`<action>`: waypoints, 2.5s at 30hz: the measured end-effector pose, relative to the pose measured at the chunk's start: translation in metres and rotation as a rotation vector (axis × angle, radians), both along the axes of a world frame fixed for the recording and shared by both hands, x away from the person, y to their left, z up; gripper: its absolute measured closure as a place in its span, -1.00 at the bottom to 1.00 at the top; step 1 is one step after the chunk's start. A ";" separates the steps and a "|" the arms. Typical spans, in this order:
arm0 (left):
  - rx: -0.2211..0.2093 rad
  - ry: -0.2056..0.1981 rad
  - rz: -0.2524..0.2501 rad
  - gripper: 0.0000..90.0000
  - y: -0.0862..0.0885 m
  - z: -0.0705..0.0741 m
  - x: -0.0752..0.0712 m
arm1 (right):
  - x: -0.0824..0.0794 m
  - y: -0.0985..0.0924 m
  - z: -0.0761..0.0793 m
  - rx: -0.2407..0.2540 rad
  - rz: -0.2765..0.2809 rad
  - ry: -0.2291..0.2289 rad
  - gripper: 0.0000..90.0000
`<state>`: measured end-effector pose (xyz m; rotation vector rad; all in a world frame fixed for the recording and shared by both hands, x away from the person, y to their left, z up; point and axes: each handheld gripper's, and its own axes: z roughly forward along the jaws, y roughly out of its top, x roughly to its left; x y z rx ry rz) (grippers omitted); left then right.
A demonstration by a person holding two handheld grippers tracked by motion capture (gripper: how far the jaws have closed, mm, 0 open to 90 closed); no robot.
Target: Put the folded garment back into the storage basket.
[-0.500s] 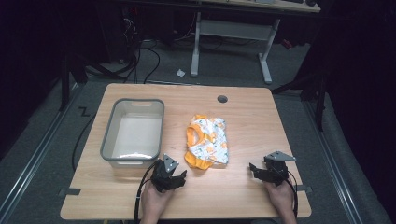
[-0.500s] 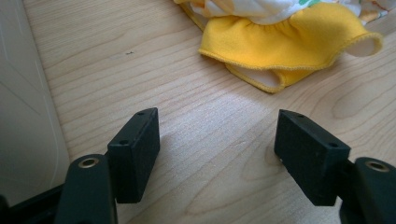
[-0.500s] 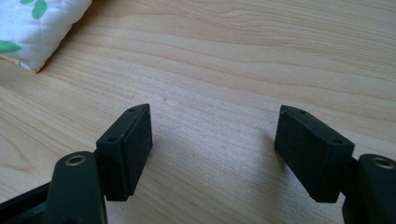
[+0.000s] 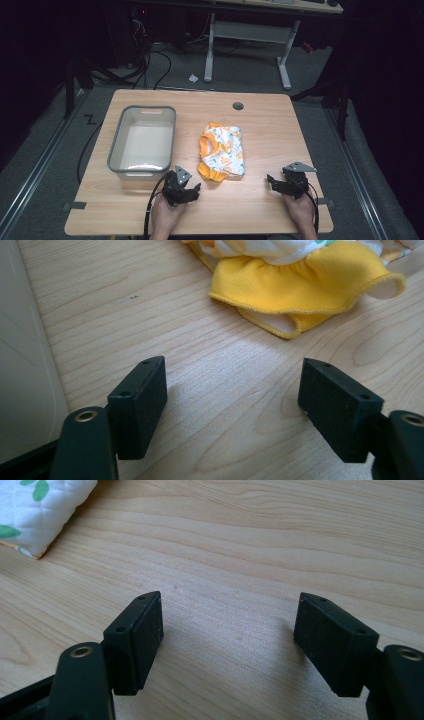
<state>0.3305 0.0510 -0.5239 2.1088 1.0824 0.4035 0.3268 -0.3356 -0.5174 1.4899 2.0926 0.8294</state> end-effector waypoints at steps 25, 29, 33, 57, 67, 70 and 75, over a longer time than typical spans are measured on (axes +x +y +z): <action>0.001 0.011 0.011 -0.44 -0.006 0.001 0.001 | 0.001 0.000 0.000 0.000 -0.004 0.000 -0.37; 0.005 0.035 -0.005 -0.45 -0.008 0.003 0.003 | 0.001 0.000 0.000 0.000 -0.004 0.000 -0.37; -0.008 0.036 -0.006 -0.45 -0.010 0.004 0.003 | 0.001 0.000 0.000 0.000 -0.004 0.000 -0.37; -0.120 0.015 -0.047 -0.50 -0.020 0.031 0.008 | 0.000 0.000 0.000 -0.001 -0.003 0.000 -0.37; -0.152 0.023 -0.051 -0.51 -0.029 0.040 0.019 | 0.000 0.000 0.000 -0.001 -0.001 0.000 -0.37; -0.140 0.026 -0.054 -0.51 -0.032 0.042 0.023 | 0.000 0.000 0.000 -0.001 -0.001 0.000 -0.37; -0.097 0.019 -0.069 -0.51 -0.040 0.047 0.031 | 0.000 0.000 0.000 -0.001 0.000 0.000 -0.38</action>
